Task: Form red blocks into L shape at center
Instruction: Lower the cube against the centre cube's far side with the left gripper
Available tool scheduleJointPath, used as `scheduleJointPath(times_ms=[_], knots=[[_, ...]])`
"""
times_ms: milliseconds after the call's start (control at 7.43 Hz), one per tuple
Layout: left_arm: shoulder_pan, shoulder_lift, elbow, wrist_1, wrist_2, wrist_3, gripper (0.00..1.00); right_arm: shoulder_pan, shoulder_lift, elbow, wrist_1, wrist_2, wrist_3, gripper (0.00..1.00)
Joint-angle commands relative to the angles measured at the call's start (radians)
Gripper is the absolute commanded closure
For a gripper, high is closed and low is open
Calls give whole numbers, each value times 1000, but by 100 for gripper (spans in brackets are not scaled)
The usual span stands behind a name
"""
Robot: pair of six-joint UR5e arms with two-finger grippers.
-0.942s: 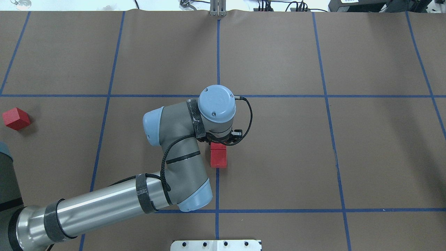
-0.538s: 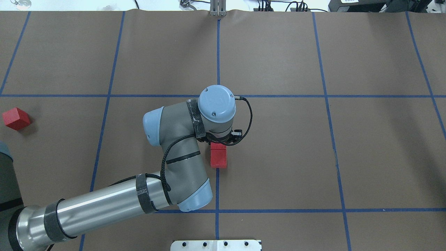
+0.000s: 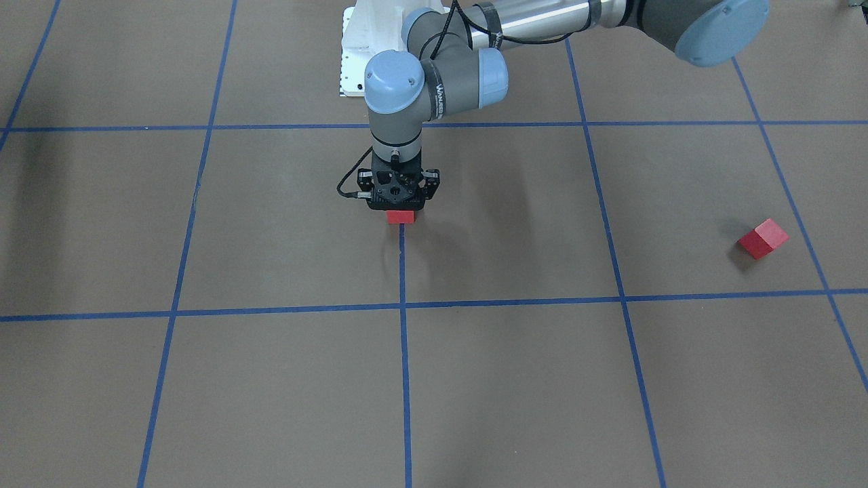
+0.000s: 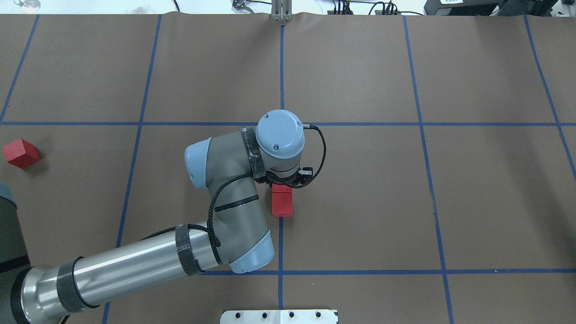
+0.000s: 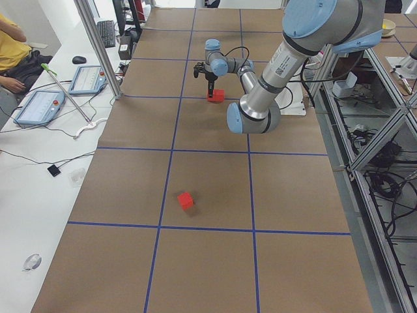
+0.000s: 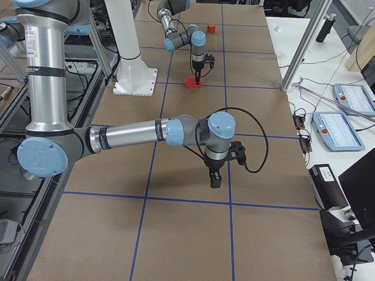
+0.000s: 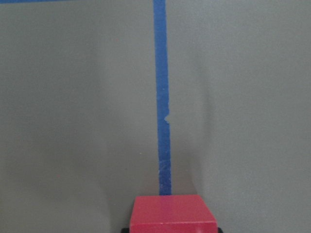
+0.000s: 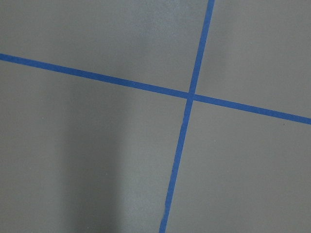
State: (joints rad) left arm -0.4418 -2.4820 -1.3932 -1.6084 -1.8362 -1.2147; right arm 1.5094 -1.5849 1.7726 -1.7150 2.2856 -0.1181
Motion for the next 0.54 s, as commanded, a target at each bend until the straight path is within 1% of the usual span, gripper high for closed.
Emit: scheduleJointPath(times_ms=[0,135,269,404], knots=[[0,0,0,-8,0,3,45,0,0,-1,0,0,0,0],[0,0,-1,-10,5,3,28,0,2,-1,0,0,0,0],[0,2,0,-11,5,6,0,0,2,-1,0,0,0,0],[-2,0,-1,-11,6,6,0,0,2,-1,0,0,0,0]])
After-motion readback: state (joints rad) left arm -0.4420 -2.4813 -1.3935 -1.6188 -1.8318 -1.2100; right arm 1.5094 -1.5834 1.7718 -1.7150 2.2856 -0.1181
